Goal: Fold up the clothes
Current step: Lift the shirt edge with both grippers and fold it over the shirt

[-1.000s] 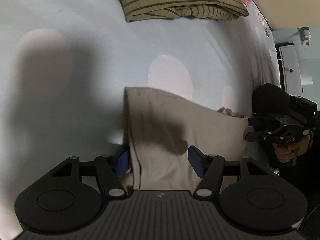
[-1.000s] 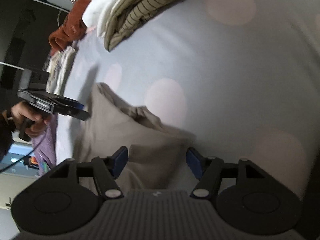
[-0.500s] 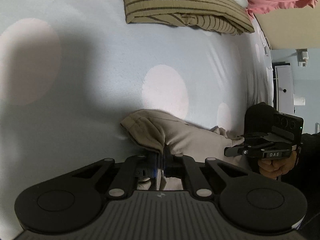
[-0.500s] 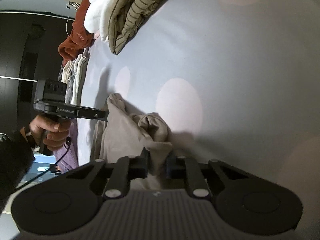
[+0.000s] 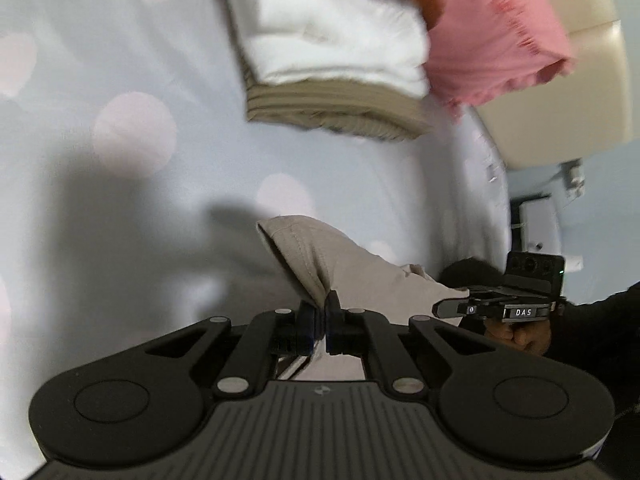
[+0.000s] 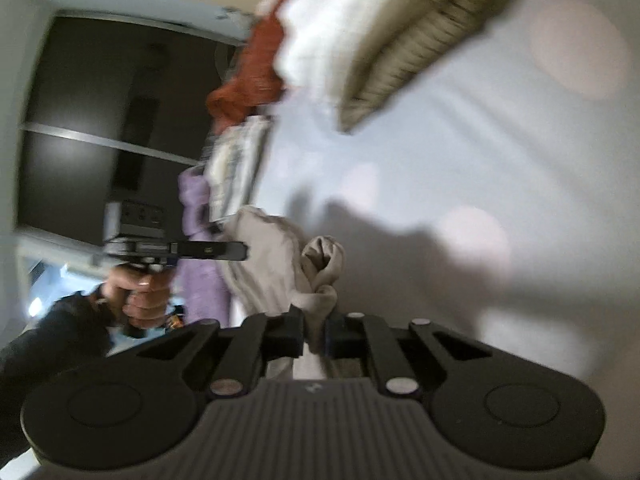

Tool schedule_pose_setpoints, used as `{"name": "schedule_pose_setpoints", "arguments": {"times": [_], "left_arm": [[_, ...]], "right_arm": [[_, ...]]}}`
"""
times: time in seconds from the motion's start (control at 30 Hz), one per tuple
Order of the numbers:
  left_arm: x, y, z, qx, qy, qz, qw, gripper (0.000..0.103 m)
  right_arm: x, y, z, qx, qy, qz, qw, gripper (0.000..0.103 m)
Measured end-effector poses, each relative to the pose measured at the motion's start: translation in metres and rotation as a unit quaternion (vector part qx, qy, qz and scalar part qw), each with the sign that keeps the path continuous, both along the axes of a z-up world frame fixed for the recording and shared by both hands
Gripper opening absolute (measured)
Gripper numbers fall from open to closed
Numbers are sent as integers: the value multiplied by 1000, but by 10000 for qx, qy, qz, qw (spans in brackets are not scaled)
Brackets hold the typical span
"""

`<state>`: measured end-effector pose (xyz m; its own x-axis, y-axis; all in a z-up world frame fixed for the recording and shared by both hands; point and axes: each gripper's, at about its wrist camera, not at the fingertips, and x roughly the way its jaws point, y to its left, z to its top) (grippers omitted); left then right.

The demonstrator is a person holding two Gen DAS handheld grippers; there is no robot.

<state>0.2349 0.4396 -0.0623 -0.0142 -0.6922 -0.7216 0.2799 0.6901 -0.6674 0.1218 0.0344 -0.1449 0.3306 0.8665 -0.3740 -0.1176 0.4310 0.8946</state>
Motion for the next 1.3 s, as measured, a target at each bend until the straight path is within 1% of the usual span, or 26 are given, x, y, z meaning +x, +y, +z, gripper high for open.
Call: {"name": "schedule_pose_setpoints", "arguments": {"times": [0.1,0.23,0.3,0.4,0.5,0.6,0.67,0.73,0.83,0.9,0.93,1.0,1.07,1.13,1.23,1.3], "left_arm": [[-32,6,34,-228,-350,243,9988,2],[-82,8,87,-218,-875,425,9950,2],[-109,10,115,-239,-1194,572,9909,2],[-151,14,157,-368,-1699,899,9807,2],[-195,16,193,-433,-2182,1219,9673,2],[-242,12,223,-447,-2616,1467,9529,2],[-273,2,238,-373,-2854,1548,9451,2],[-304,-7,252,-298,-3090,1628,9366,3],[-352,-24,268,-285,-3435,1847,9204,2],[-380,-34,273,-335,-3567,1964,9127,2],[-392,-37,273,-356,-3588,2002,9110,2],[-413,-42,272,-391,-3615,2072,9082,2],[-431,-45,267,-408,-3595,2138,9074,2],[-443,-47,260,-421,-3539,2204,9080,2],[-457,-49,251,-244,-3508,2260,9084,2],[-467,-47,245,-145,-3504,2343,9067,2]], "right_arm": [[-7,-2,32,49,-535,317,9981,10],[-14,-8,71,27,-1079,616,9922,10],[-15,-10,96,-66,-1433,797,9864,10],[-15,-11,137,-128,-1934,1119,9746,10],[-17,-12,188,-163,-2519,1525,9555,10],[-25,-14,244,-292,-3080,1971,9303,10],[-33,-16,279,-377,-3393,2241,9128,10],[-42,-17,309,-450,-3584,2508,8982,10],[-63,-19,343,-466,-3698,2894,8817,10],[-78,-24,356,-480,-3706,3046,8761,10],[-85,-25,360,-491,-3656,3119,8756,10],[-96,-28,361,-499,-3494,3217,8786,10],[-106,-31,357,-474,-3308,3335,8815,10],[-113,-29,350,-503,-3184,3470,8807,10],[-120,-22,338,-566,-2989,3691,8782,10],[-121,-12,330,-618,-2899,3832,8748,10]]}}
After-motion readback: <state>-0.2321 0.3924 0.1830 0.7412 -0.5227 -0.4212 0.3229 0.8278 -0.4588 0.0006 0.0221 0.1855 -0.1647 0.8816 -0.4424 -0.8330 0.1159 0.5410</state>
